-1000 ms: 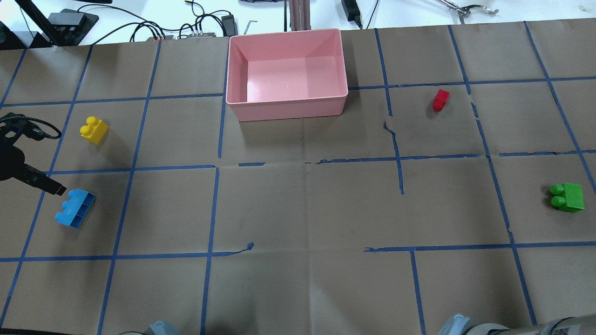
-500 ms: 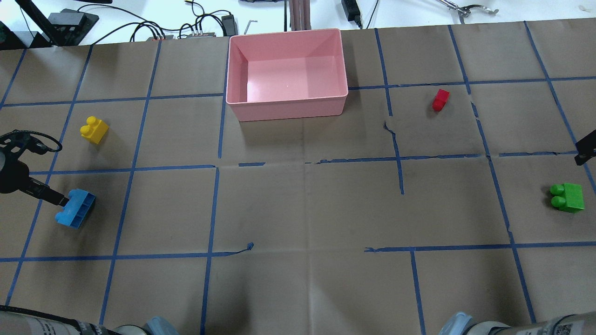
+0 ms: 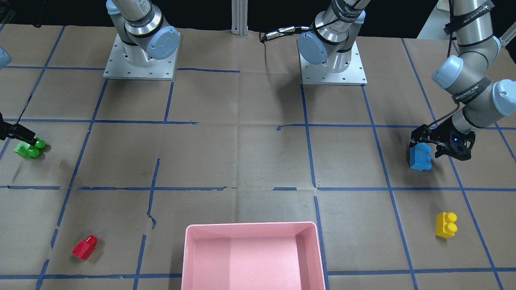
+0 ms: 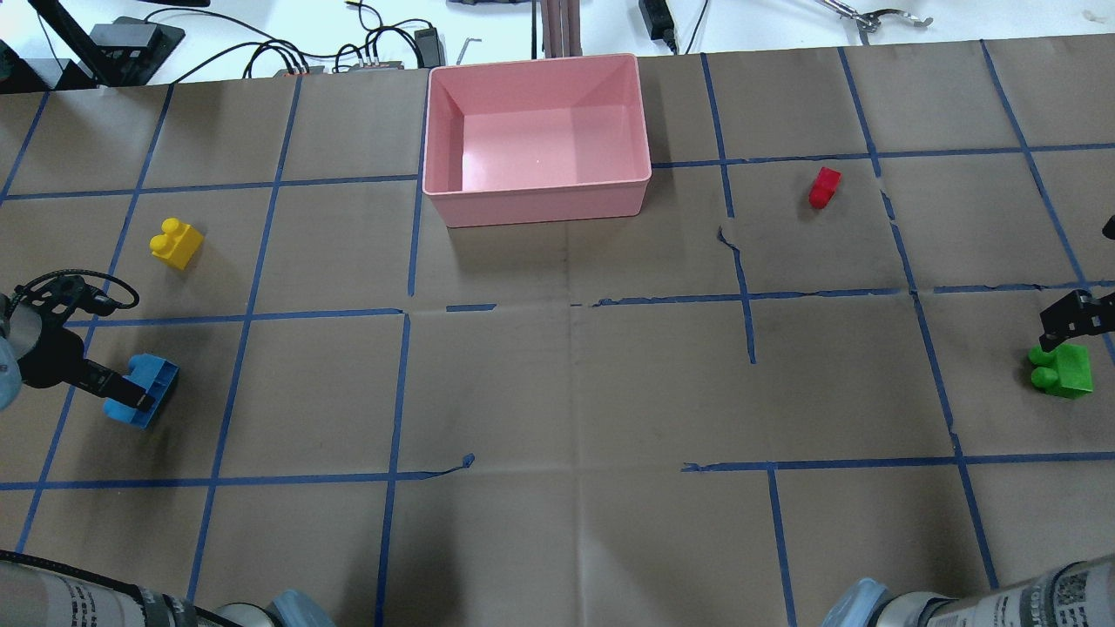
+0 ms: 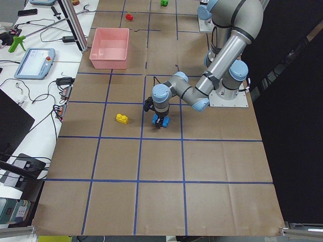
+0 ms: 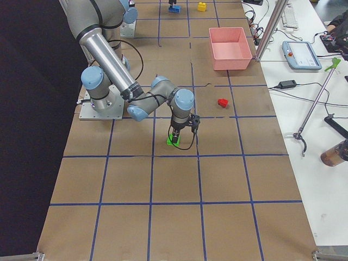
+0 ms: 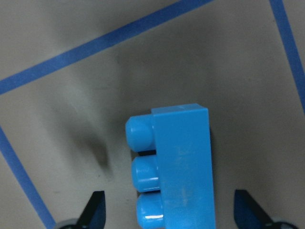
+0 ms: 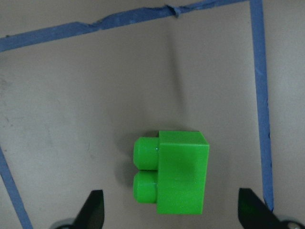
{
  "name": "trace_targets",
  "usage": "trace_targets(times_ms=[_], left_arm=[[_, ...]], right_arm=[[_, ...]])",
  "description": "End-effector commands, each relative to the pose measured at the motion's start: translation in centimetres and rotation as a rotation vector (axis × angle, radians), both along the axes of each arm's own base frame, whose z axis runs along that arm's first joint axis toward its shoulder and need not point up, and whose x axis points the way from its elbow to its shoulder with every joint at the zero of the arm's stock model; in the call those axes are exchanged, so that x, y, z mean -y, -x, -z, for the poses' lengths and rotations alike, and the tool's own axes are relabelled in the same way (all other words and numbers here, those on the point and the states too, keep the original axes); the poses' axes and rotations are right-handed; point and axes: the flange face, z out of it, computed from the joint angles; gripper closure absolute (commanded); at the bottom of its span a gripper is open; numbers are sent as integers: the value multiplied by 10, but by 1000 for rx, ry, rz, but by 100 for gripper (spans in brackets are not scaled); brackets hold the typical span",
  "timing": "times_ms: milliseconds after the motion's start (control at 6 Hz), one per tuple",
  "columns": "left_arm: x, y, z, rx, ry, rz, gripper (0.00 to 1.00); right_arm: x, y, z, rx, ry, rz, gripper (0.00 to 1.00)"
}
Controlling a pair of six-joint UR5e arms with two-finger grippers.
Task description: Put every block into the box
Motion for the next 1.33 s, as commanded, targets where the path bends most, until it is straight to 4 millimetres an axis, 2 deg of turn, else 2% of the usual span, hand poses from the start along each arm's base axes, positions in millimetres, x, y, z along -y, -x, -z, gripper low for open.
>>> trace_targets(times_ms=[0, 167, 333, 500, 667, 833, 1000, 1167], left_arm=[[5, -4, 10, 25, 20, -18, 33], [5, -1, 8, 32, 13, -66, 84], [7, 4, 1, 45, 20, -65, 100], [13, 11, -18, 74, 45, -94, 100], [24, 52, -61, 104, 113, -65, 100], [44, 126, -100, 88, 165, -143, 100], [67, 191, -124, 16, 177, -248, 100], [96, 244, -149, -88, 189, -330, 100]], right_arm=[[-7, 15, 30, 34, -37, 37, 1], [-7, 15, 30, 35, -38, 38, 1], [-6, 14, 29, 40, -31, 39, 1], [-6, 14, 31, 44, -30, 55, 1], [-7, 12, 34, 46, -37, 82, 1], [-9, 10, 37, 51, -40, 86, 1], [-7, 11, 42, 55, -43, 101, 1], [-4, 14, 40, 28, -14, 109, 3]])
